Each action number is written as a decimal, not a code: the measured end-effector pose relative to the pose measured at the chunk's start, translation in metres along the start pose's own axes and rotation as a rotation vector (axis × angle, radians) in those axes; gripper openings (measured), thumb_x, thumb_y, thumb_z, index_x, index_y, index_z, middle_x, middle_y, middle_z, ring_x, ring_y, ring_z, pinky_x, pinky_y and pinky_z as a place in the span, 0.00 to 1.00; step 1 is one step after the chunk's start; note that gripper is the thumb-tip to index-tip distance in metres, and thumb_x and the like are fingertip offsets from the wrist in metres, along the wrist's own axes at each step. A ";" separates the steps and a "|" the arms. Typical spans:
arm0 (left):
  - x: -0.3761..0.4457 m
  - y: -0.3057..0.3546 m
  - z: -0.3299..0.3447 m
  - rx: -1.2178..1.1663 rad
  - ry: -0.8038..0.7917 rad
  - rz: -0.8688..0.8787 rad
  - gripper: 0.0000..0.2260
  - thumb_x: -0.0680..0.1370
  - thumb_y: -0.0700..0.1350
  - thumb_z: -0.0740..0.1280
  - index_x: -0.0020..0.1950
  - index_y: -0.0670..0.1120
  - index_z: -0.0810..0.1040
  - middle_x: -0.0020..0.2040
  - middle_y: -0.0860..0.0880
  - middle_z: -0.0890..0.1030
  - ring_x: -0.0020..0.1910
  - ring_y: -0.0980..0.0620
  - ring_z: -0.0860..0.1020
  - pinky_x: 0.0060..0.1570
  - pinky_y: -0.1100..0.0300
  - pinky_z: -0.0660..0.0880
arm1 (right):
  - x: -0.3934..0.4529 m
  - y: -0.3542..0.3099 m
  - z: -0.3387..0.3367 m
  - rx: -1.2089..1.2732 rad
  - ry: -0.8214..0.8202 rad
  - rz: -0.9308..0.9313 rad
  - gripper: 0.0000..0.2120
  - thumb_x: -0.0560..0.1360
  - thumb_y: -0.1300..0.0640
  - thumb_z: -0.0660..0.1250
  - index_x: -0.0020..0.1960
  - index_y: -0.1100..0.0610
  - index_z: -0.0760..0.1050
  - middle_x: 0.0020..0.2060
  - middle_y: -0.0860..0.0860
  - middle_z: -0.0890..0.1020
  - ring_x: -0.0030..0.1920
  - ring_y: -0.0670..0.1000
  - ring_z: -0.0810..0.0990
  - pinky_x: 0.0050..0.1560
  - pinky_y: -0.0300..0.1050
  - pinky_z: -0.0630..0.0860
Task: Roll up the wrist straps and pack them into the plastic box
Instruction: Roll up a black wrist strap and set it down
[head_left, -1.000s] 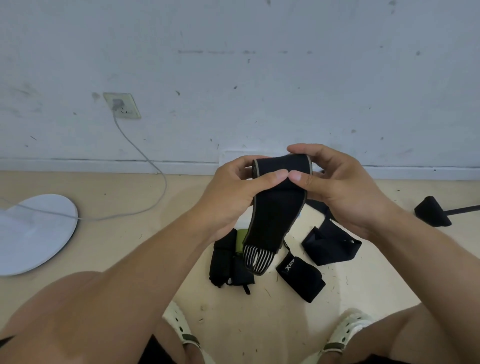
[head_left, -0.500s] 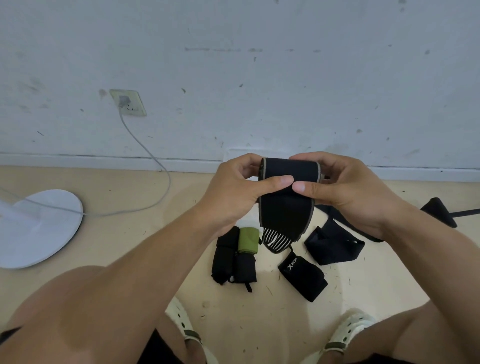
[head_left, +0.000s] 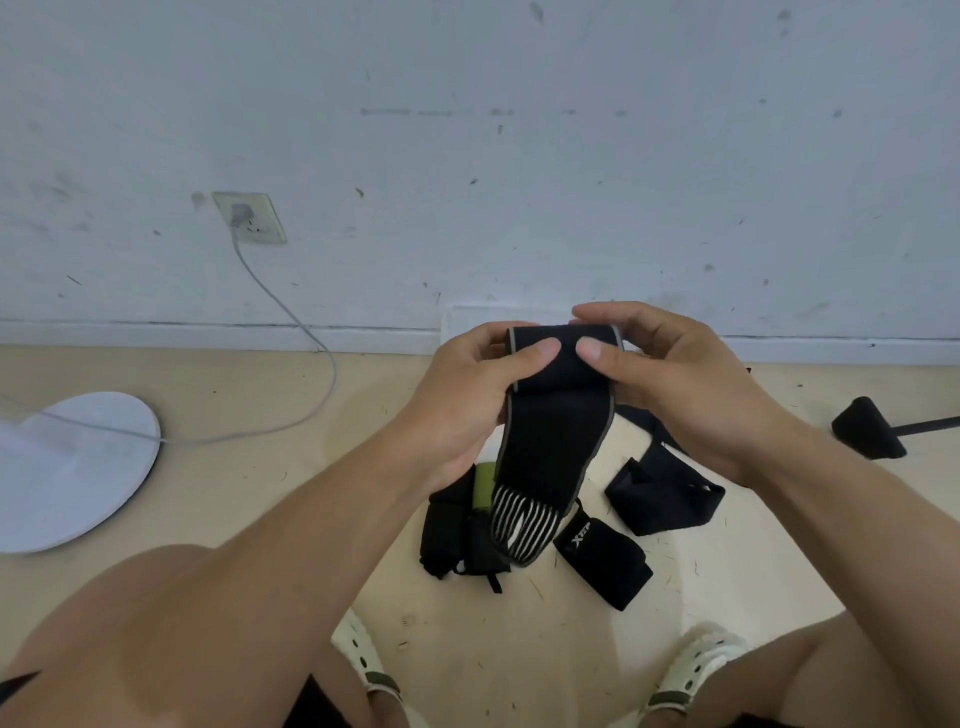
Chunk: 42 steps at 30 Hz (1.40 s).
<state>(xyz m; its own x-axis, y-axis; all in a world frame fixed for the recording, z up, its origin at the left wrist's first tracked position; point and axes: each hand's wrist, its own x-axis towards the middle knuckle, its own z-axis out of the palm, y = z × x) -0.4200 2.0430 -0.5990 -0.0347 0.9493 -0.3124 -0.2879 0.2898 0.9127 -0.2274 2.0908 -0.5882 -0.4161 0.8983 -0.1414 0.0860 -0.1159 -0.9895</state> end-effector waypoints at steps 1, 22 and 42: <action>0.000 0.000 -0.001 0.016 0.004 0.012 0.13 0.80 0.42 0.73 0.64 0.44 0.81 0.59 0.43 0.85 0.56 0.46 0.85 0.51 0.55 0.82 | 0.001 0.000 0.000 0.015 0.000 0.026 0.20 0.72 0.52 0.75 0.63 0.51 0.82 0.55 0.53 0.86 0.56 0.54 0.87 0.60 0.52 0.82; -0.001 -0.011 0.005 0.094 0.056 0.019 0.12 0.82 0.45 0.70 0.66 0.50 0.78 0.60 0.46 0.83 0.58 0.48 0.84 0.55 0.55 0.81 | -0.001 0.019 0.022 -0.217 -0.028 0.031 0.27 0.84 0.52 0.65 0.81 0.50 0.62 0.49 0.22 0.80 0.54 0.22 0.76 0.58 0.22 0.70; -0.002 -0.010 0.010 -0.057 0.056 -0.082 0.14 0.82 0.46 0.70 0.66 0.45 0.78 0.60 0.43 0.84 0.60 0.45 0.84 0.62 0.47 0.81 | -0.009 0.008 0.010 -0.372 0.053 -0.100 0.25 0.71 0.57 0.81 0.64 0.42 0.78 0.55 0.41 0.84 0.51 0.46 0.85 0.53 0.40 0.83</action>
<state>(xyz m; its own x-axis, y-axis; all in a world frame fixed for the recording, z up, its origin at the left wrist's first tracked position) -0.4074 2.0394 -0.6050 -0.0621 0.9141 -0.4008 -0.3461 0.3569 0.8677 -0.2319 2.0775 -0.5952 -0.3927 0.9190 -0.0332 0.3736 0.1264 -0.9189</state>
